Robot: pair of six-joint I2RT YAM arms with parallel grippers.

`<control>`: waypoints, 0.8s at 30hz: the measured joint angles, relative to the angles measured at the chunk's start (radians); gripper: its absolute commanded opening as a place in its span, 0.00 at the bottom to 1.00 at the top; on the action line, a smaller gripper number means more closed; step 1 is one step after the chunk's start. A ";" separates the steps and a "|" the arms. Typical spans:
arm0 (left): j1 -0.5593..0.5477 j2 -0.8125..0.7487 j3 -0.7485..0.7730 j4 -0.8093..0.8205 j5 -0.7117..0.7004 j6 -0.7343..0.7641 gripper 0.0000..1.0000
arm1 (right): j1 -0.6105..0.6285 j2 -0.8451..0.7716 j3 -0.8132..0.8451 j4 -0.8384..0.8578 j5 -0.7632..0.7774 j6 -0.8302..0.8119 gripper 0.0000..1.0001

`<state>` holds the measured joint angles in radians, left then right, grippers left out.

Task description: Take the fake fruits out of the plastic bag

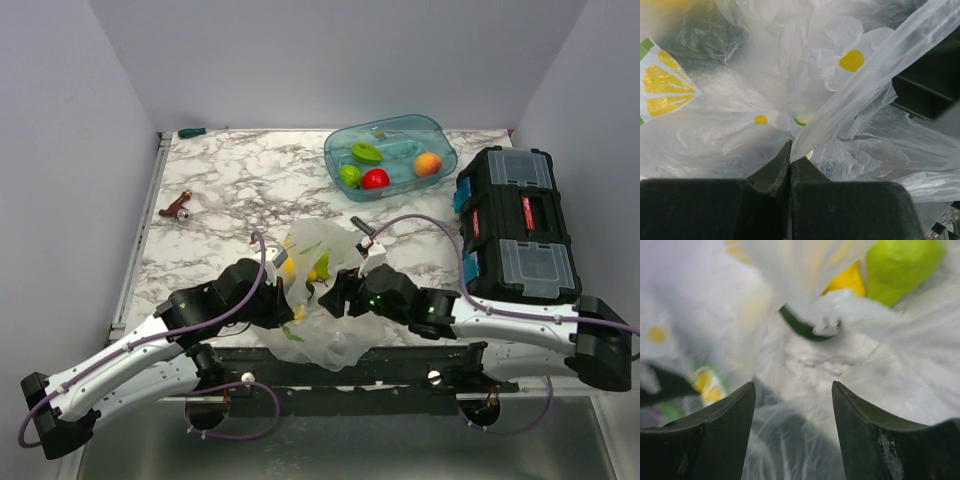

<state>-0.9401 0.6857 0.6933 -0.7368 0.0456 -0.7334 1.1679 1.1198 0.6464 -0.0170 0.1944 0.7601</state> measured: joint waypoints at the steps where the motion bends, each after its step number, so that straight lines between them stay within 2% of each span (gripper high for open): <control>1: 0.000 0.002 0.000 -0.001 0.001 -0.001 0.00 | 0.000 0.027 -0.009 0.034 0.035 0.000 0.64; 5: 0.000 0.005 0.000 -0.002 0.014 -0.002 0.00 | 0.000 0.140 -0.026 0.145 0.174 0.003 0.60; 11: 0.000 0.017 -0.011 0.007 0.042 -0.008 0.00 | 0.000 0.285 -0.023 0.284 0.330 -0.010 0.60; 19: 0.000 0.034 -0.019 0.019 0.063 -0.008 0.00 | -0.010 0.449 0.024 0.428 0.446 -0.061 0.65; 24: 0.000 0.059 -0.019 0.023 0.064 -0.008 0.00 | -0.018 0.496 0.053 0.491 0.456 -0.095 0.67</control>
<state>-0.9401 0.7444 0.6746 -0.7139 0.1097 -0.7418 1.1500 1.6154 0.6991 0.4736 0.6506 0.6647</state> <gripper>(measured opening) 0.002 0.664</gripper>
